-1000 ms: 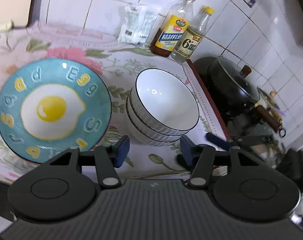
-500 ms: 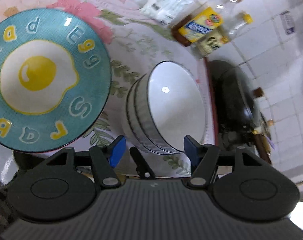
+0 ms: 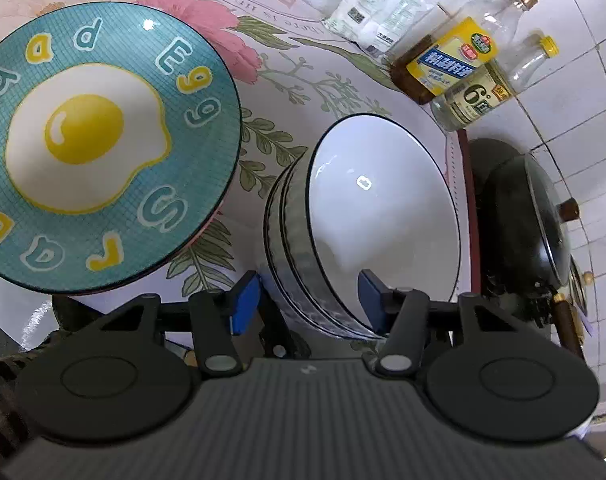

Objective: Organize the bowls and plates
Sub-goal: 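Lift the bowl stack with both grippers and carry it over the plates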

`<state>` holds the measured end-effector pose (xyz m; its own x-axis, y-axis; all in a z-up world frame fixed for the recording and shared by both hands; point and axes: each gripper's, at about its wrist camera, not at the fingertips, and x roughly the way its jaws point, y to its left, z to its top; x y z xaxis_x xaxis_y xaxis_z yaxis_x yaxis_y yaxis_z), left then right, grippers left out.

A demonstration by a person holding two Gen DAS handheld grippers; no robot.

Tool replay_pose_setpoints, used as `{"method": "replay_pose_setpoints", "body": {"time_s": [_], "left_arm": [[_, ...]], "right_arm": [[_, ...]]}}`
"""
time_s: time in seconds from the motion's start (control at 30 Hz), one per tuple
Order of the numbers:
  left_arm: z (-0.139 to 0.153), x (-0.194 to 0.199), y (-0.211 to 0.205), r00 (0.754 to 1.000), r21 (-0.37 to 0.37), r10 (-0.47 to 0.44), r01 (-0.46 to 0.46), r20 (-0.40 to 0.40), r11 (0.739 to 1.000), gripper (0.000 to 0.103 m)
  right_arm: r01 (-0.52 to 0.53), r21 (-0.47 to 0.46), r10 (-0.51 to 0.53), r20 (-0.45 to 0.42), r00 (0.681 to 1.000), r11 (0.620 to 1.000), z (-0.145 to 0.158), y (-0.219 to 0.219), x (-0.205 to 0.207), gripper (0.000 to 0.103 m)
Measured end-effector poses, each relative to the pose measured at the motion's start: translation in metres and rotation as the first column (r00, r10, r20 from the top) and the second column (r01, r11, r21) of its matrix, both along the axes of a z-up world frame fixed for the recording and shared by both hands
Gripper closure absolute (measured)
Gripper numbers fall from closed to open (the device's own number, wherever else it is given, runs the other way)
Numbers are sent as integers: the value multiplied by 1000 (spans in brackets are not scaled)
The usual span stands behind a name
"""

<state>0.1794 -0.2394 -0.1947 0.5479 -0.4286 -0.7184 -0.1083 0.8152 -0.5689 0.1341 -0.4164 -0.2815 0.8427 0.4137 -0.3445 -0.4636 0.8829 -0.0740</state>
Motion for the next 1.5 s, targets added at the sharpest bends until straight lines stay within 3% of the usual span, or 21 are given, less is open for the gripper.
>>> {"method": "replay_pose_setpoints", "body": {"time_s": [0.33, 0.67, 0.97, 1.23, 1.5], "left_arm": [[-9, 4, 2, 999, 25, -12, 11, 42, 1000, 57], [-5, 0, -5, 987, 99, -121, 111, 101, 989, 59], [1, -1, -6, 978, 107, -173, 161, 112, 981, 59], [23, -7, 3, 969, 105, -216, 204, 123, 973, 59], [58, -23, 42, 969, 108, -196, 181, 152, 978, 59]], "right_arm": [[-17, 8, 17, 19, 1000, 1000, -2, 6, 8, 6], [40, 12, -40, -5, 999, 999, 2, 10, 3, 7], [70, 6, -70, 3, 998, 998, 7, 8, -3, 7], [56, -26, -56, 3, 998, 998, 34, 15, -7, 7], [7, -41, -5, 50, 999, 999, 69, 45, -12, 7]]}}
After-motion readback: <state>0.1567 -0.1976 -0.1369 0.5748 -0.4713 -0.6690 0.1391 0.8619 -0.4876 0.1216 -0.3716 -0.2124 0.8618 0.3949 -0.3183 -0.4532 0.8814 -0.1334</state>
